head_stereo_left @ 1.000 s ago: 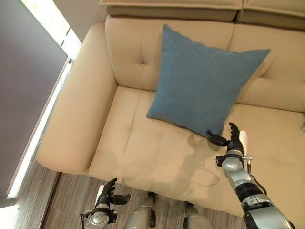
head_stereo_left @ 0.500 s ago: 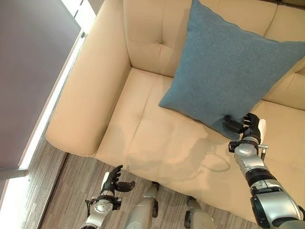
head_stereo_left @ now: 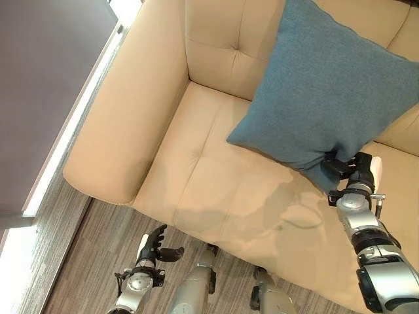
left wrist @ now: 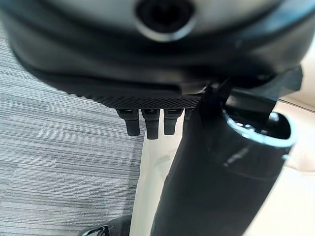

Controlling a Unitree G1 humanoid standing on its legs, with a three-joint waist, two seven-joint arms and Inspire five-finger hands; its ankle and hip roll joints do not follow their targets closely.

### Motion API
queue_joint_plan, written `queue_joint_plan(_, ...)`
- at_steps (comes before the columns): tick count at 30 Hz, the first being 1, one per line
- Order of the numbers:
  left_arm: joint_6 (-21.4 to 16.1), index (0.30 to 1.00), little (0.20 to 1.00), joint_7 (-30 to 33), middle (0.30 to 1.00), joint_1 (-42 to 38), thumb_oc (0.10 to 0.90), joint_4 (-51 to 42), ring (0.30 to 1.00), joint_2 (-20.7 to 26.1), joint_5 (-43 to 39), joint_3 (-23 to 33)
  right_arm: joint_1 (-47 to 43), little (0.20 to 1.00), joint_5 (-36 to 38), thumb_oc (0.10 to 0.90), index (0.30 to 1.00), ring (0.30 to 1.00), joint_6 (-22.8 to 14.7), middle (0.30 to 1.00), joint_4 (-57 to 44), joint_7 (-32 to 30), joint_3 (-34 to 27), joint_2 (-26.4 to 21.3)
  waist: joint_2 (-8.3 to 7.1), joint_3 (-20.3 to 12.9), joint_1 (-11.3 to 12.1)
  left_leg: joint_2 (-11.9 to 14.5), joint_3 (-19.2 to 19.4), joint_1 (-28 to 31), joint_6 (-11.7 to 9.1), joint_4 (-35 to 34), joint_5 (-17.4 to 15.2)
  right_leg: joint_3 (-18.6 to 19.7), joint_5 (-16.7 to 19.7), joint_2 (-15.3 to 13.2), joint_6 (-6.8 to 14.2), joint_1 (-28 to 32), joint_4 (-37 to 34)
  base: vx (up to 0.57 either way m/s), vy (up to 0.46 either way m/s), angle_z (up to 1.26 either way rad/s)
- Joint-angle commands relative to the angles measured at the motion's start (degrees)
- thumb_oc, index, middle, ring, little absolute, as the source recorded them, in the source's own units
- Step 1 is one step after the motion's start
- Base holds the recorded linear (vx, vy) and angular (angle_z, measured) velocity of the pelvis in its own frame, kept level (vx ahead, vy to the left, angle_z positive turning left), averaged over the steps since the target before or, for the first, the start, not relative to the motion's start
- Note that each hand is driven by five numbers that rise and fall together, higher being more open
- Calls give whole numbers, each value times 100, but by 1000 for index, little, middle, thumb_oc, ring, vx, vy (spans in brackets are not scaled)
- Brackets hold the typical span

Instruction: Pick up all the scattered cushions and arrange them neatly on the sofa.

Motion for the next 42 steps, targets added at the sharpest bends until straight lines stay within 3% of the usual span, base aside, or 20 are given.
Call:
queue_joint_plan(1, -253, 900, 900, 113, 900, -36, 800, -29, 900, 203, 55, 33, -656, 300, -131, 400, 300, 300, -556, 300, -538, -391, -10, -1006, -120, -287, 34, 140, 547, 292, -285, 4, -687, 41, -455, -239, 111, -598, 984, 0, 0, 0)
queue_joint_plan(14, -248, 900, 900, 48, 900, 76, 800, -86, 900, 276, 59, 82, -891, 300, -263, 400, 300, 300, -536, 300, -602, -373, 121, -1354, -157, -298, 20, 207, 615, 323, -298, 4, -693, 74, -466, -176, 97, -603, 969, 0, 0, 0)
queue_joint_plan(15, -252, 900, 900, 41, 900, 83, 800, -91, 900, 278, 58, 89, -893, 411, -283, 474, 411, 411, -530, 411, -620, -363, 131, -1362, -153, -302, 19, 211, 621, 329, -298, 4, -694, 76, -469, -172, 95, -604, 973, 0, 0, 0)
queue_joint_plan(16, -91, 900, 900, 210, 900, -565, 800, 368, 900, 185, 149, 28, -1012, 634, -443, 623, 634, 634, -480, 634, -899, -337, 407, -1133, -164, -312, -102, 238, 661, 337, -303, 4, -718, 122, -474, -159, 97, -647, 1003, 0, 0, 0)
queue_joint_plan(17, -99, 900, 900, 213, 900, -579, 800, 384, 900, 178, 151, 29, -1023, 867, -443, 778, 867, 867, -480, 867, -895, -338, 412, -1135, -163, -308, -101, 238, 664, 335, -303, 4, -718, 126, -477, -159, 96, -653, 1008, 38, 24, -9)
queue_joint_plan(18, -107, 900, 900, 146, 900, -615, 800, 523, 900, 165, 14, 27, -1209, 900, -523, 800, 900, 900, -388, 900, -662, -387, 494, -1092, -151, -371, -87, 237, 665, 335, -297, 4, -728, 143, -485, -154, 88, -661, 1014, 24, 4, -12)
queue_joint_plan(24, -105, 900, 900, 128, 900, -595, 800, 584, 900, 132, -81, 58, -1340, 900, -476, 800, 900, 900, -365, 900, -538, -356, 618, -1010, -176, -397, -115, 246, 645, 381, -283, 4, -735, 132, -512, -131, 75, -614, 1036, 16, -2, -7)
queue_joint_plan(28, -60, 900, 900, 105, 900, -618, 800, 650, 900, 113, -66, 118, -998, 900, -485, 800, 900, 900, -333, 900, -594, -147, 705, -870, -286, -439, -185, 269, 672, 523, -276, 4, -777, 131, -519, -107, 81, -441, 990, 9, 2, -1)
queue_joint_plan(36, 153, 900, 900, 41, 900, -341, 800, 799, 900, 168, 107, 442, 916, 900, -769, 800, 900, 900, -232, 900, -1418, 529, 539, -362, -624, -780, -457, 329, 843, 1121, -174, 4, -998, 282, -437, -20, 125, 132, 735, 73, 21, -7)
queue_joint_plan(42, 281, 900, 900, -52, 900, -79, 800, 850, 900, 176, 339, 679, 2120, 900, -1052, 800, 900, 900, -264, 900, -1997, 953, 333, -182, -775, -1026, -595, 339, 974, 1492, -97, 4, -1115, 395, -413, -7, 165, 459, 682, 67, 32, -24)
